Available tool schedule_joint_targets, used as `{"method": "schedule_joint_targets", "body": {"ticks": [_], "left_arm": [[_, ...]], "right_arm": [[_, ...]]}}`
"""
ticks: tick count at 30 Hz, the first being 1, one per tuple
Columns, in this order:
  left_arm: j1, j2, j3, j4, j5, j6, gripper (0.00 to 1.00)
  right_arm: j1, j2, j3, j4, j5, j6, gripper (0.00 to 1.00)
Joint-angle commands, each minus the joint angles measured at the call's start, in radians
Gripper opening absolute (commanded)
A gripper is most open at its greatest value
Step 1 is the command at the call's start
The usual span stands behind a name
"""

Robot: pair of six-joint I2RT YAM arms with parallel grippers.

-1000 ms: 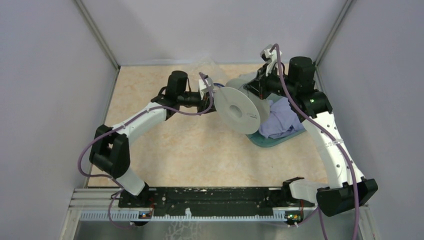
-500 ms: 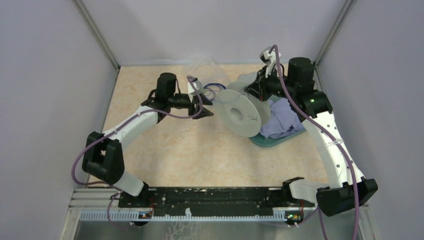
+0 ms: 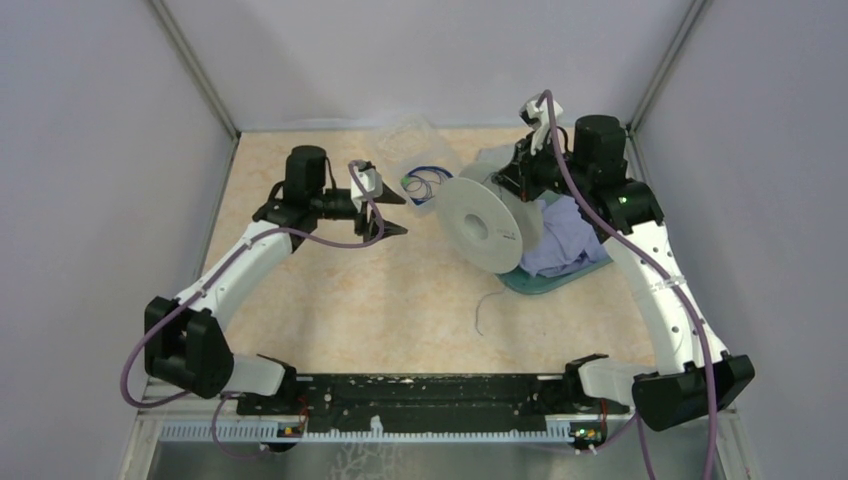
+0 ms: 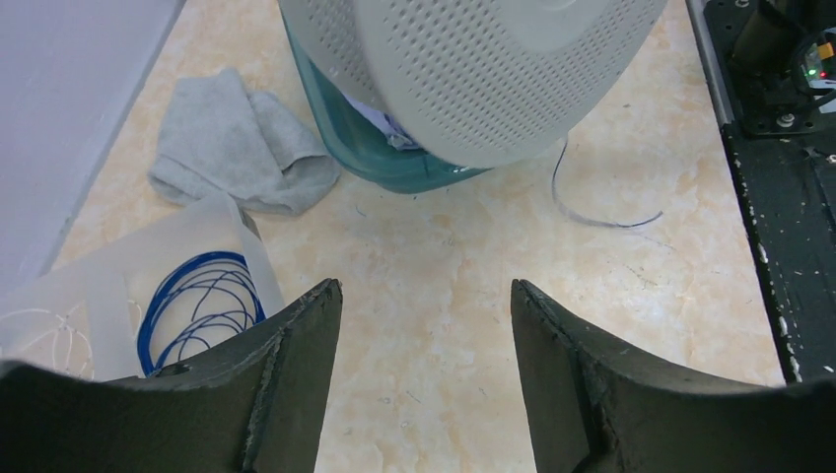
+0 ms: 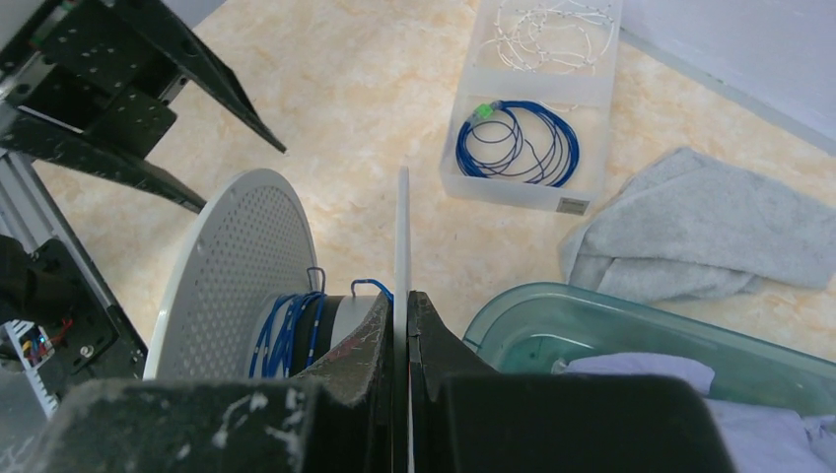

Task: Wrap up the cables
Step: Wrap the cable around the cable reel.

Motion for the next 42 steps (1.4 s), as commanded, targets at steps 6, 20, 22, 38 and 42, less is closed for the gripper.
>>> {"method": "schedule_joint_targets", "body": {"ticks": [6,20,22,38,42], "left_arm": [[0.002,0.009,-0.095,0.25,-0.001,-0.244,0.71],[-0.002,0.195,-0.125,0.431,0.052,-0.282,0.78],[-0.002,0.224,-0.095,0.426,0.049,-0.267,0.81],[-0.041,0.348,-0.048,0.426,0.291,-0.281,0.76],[-0.053,0.367,-0.037,0.428,0.261,-0.312,0.72]], "right_arm": [[0.008,0.025,0.141,0.167,0.065,0.148,0.0],[0.008,0.044,0.312,0.185,0.002,0.266,0.0],[0.008,0.042,0.332,0.18,-0.024,0.279,0.0],[0.008,0.02,0.365,0.165,-0.076,0.314,0.0],[0.008,0.02,0.365,0.16,-0.076,0.311,0.0]]}}
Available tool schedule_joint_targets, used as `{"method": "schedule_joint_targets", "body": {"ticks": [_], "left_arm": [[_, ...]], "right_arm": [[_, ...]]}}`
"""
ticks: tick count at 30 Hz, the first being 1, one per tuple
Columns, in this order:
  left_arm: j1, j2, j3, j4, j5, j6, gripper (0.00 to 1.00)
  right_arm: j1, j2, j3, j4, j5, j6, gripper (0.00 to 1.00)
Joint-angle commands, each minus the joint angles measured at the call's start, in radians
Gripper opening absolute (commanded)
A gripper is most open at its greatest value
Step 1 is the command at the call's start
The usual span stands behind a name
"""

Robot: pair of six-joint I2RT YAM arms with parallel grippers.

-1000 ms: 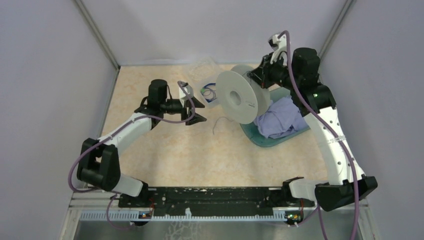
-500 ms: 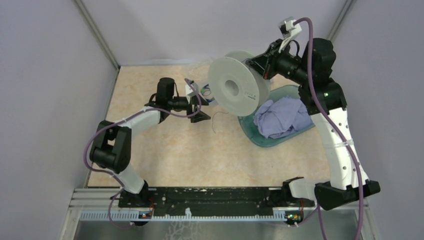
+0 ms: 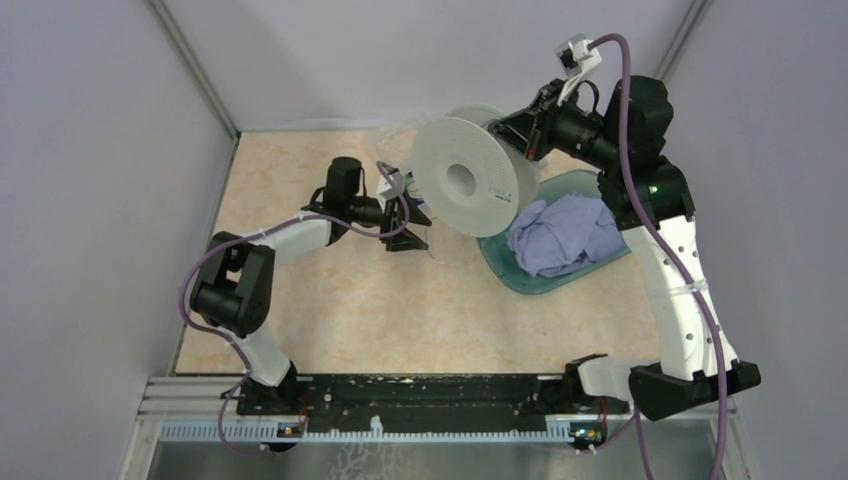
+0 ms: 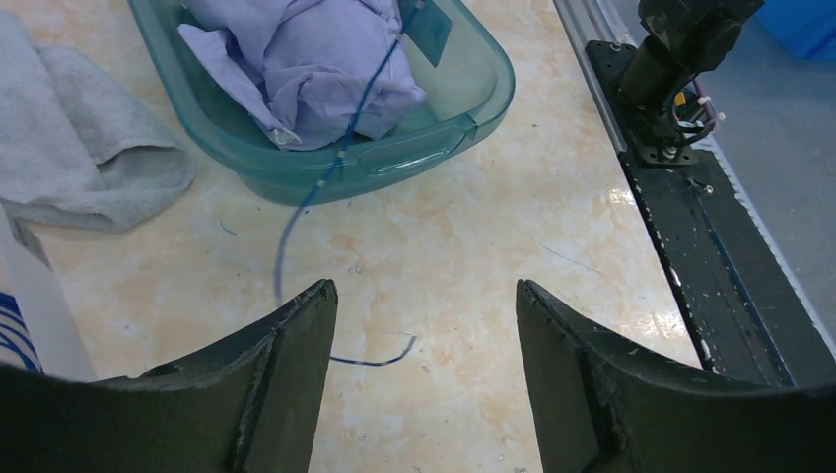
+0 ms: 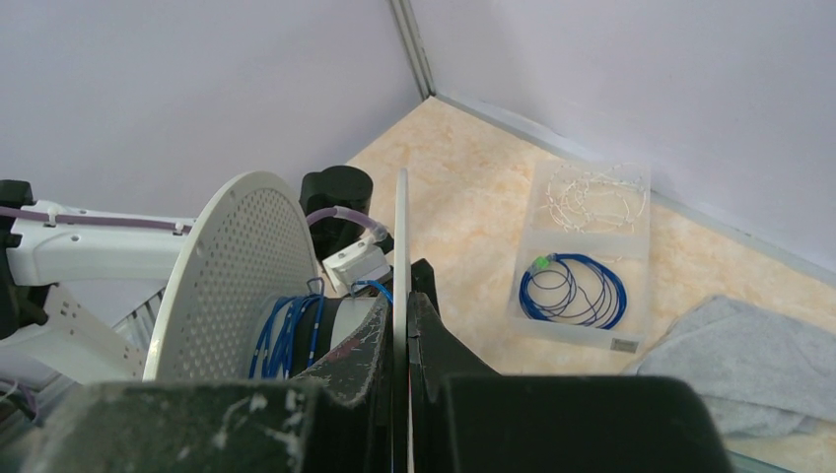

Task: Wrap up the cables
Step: Wrap the cable around the cable reel.

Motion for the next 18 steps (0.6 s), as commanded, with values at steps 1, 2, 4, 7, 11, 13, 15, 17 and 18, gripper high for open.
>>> {"method": "schedule_joint_targets", "body": {"ticks": [1,2,4,7,11,13,15,17,18], "left_arm": [[-0.016,0.024,0.001,0.043,0.031,-0.036,0.71],[-0.016,0.025,0.002,0.054,0.016,-0.043,0.7],[-0.015,0.026,0.004,0.069,-0.011,-0.048,0.69],[-0.015,0.026,0.016,0.066,-0.021,-0.044,0.69],[-0.014,0.001,0.027,0.002,0.045,0.036,0.68],[-0.013,-0.014,0.055,-0.117,0.067,0.134,0.7],[-0.012,-0.021,0.081,-0.231,0.077,0.206,0.71],[-0.009,-0.022,0.088,-0.248,0.096,0.215,0.71],[-0.009,-0.021,0.09,-0.252,0.106,0.215,0.71]], "right_arm": [[0.008,-0.032,0.063,0.072,-0.015,0.026,0.0],[0.008,-0.035,0.061,0.07,-0.014,0.024,0.0],[0.008,-0.036,0.061,0.07,-0.013,0.024,0.0],[0.007,-0.037,0.062,0.064,-0.015,0.023,0.0],[0.007,-0.04,0.057,0.054,-0.01,0.01,0.0],[0.008,-0.042,0.051,0.05,-0.01,0.006,0.0],[0.008,-0.047,0.046,0.051,-0.013,0.006,0.0],[0.008,-0.051,0.038,0.056,-0.018,0.008,0.0],[0.008,-0.053,0.034,0.059,-0.02,0.009,0.0]]}}
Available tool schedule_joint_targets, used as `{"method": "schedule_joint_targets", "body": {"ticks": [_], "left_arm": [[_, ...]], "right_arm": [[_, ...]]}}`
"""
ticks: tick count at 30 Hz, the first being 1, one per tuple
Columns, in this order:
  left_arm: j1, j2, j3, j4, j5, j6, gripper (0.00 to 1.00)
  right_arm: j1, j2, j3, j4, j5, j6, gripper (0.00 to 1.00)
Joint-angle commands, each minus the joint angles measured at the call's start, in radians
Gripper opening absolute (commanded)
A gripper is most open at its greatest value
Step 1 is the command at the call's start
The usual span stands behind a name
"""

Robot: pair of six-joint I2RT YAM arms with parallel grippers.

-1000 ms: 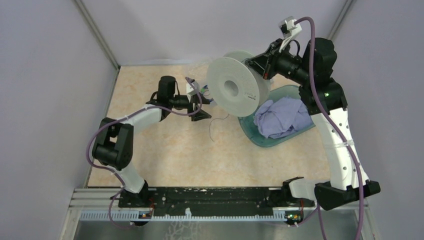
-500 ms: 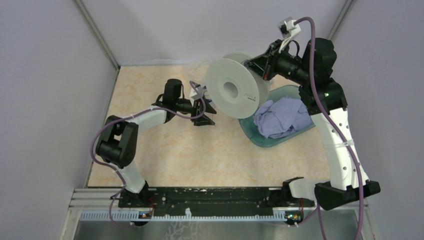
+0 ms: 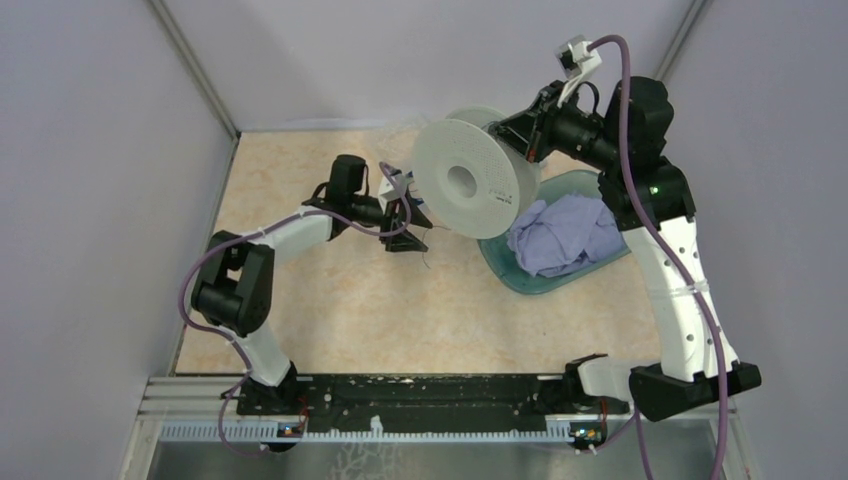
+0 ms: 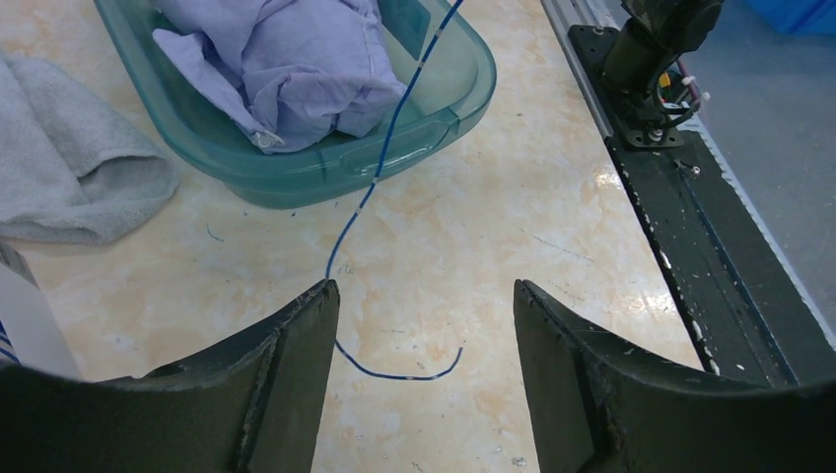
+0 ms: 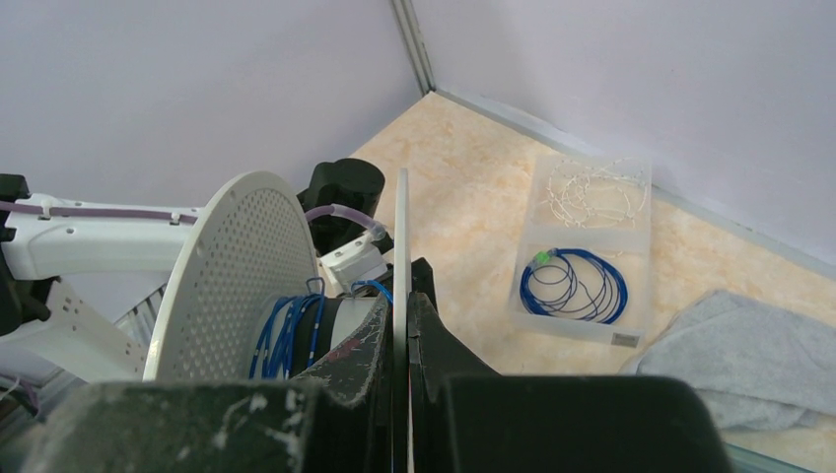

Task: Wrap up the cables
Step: Wrap the cable around the cable reel.

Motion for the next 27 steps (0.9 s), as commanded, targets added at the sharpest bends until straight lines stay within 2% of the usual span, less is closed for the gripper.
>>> {"method": "schedule_joint_targets", "body": {"ticks": [1,4,9,13,20,24,27], "left_arm": [[0.005,-0.031,0.043,-0.118,0.093,0.103,0.7],[0.006,-0.027,0.048,-0.12,0.085,0.097,0.67],[0.005,-0.013,0.051,-0.052,-0.03,0.025,0.61],[-0.001,0.024,0.069,-0.053,-0.036,-0.004,0.56],[-0.013,0.056,0.051,-0.05,-0.03,0.005,0.35],[-0.013,0.07,0.047,-0.042,-0.03,0.006,0.33],[-0.013,0.077,0.048,-0.04,-0.028,0.001,0.25]], "right_arm": [[0.007,-0.051,0.033,0.075,-0.019,0.013,0.0],[0.008,-0.052,0.032,0.074,-0.021,0.014,0.0],[0.007,-0.054,0.035,0.073,-0.023,0.016,0.0],[0.007,-0.053,0.041,0.073,-0.02,0.017,0.0],[0.008,-0.051,0.049,0.069,-0.015,0.011,0.0],[0.008,-0.048,0.047,0.069,-0.014,0.012,0.0],[0.008,-0.05,0.046,0.068,-0.008,0.01,0.0]]}}
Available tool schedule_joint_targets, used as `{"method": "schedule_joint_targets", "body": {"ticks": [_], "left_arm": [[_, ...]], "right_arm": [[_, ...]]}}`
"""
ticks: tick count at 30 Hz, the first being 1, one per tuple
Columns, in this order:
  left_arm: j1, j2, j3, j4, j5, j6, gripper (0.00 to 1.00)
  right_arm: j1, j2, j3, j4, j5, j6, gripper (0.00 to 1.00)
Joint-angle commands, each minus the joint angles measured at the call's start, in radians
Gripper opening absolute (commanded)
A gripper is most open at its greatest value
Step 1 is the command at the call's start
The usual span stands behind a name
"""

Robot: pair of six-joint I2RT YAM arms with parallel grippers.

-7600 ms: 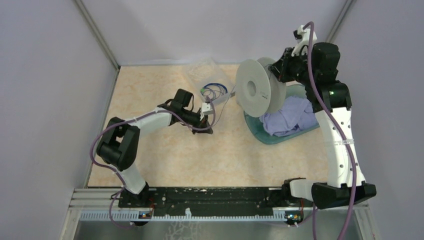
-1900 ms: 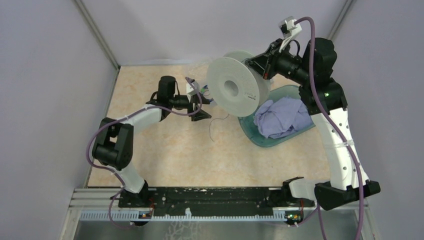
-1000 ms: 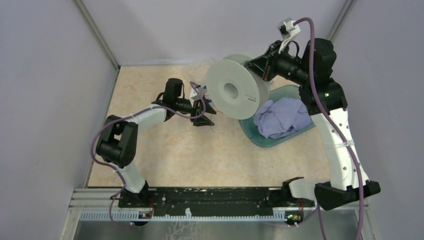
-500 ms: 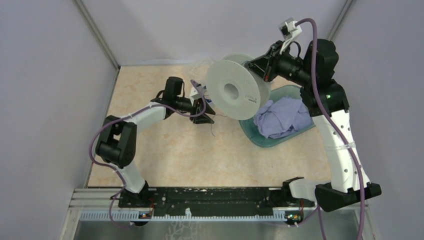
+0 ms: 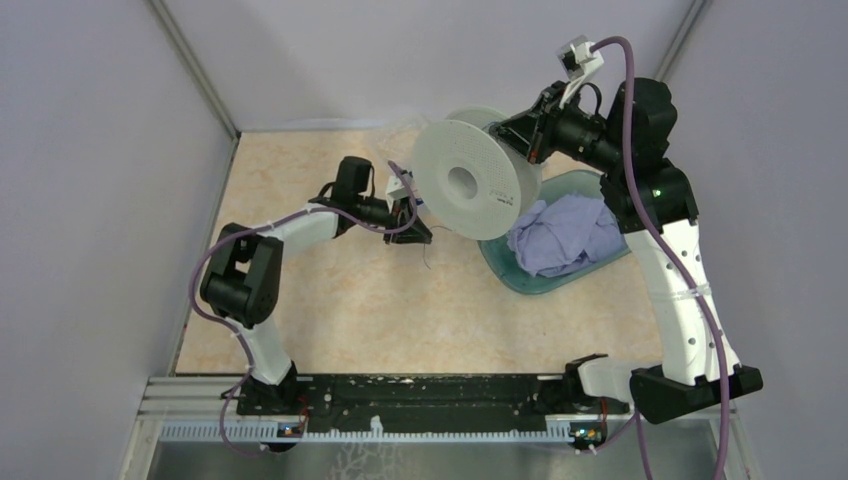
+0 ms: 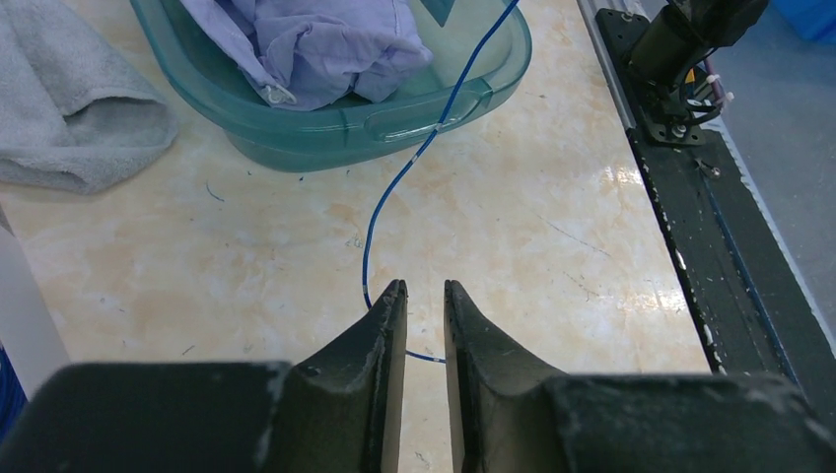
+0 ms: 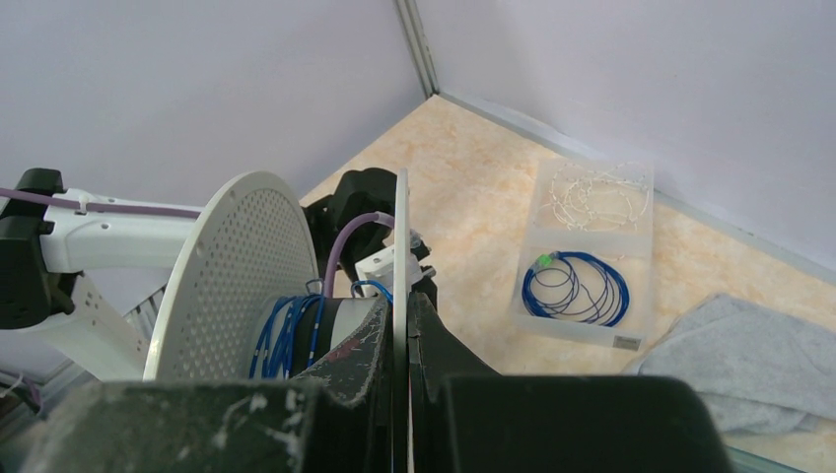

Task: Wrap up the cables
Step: Wrap the cable around the cable reel.

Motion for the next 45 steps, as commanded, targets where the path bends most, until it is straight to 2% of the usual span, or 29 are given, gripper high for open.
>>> {"method": "schedule_joint_targets", "body": {"ticks": [1,4,7,8,14,19,23,27,31,38,45], "left_arm": [[-0.007,0.017,0.003,0.023,0.02,0.004,0.23],[-0.008,0.019,-0.01,0.023,0.021,0.012,0.17],[-0.014,0.012,-0.027,0.022,0.014,0.022,0.02],[-0.015,0.006,-0.035,0.021,0.011,0.024,0.01],[-0.048,-0.036,-0.095,0.01,-0.036,0.068,0.01],[-0.137,-0.083,-0.155,-0.005,-0.122,0.143,0.01],[-0.189,-0.116,-0.157,-0.028,-0.184,0.174,0.01],[-0.191,-0.14,-0.137,-0.073,-0.204,0.203,0.01],[-0.175,-0.164,-0.125,-0.086,-0.255,0.203,0.24],[-0.109,-0.16,-0.111,0.027,-0.304,0.066,0.61],[-0.053,-0.142,-0.128,0.172,-0.271,0.003,0.77]], "right_arm": [[0.008,-0.036,0.046,0.068,0.006,0.008,0.0],[0.007,-0.035,0.045,0.067,0.018,0.011,0.0],[0.008,-0.032,0.05,0.063,0.056,0.02,0.0],[0.007,-0.03,0.055,0.057,0.081,0.021,0.0],[0.002,-0.008,0.061,0.016,0.292,0.03,0.0],[-0.005,0.028,0.045,0.019,0.444,0.05,0.0],[-0.005,0.061,0.044,0.025,0.463,0.058,0.0],[-0.004,0.067,0.046,0.023,0.442,0.05,0.0],[-0.004,0.057,0.047,0.025,0.389,0.047,0.0],[-0.005,0.03,0.054,0.037,0.247,0.059,0.0],[-0.004,-0.005,0.057,0.032,0.16,0.07,0.0]]}}
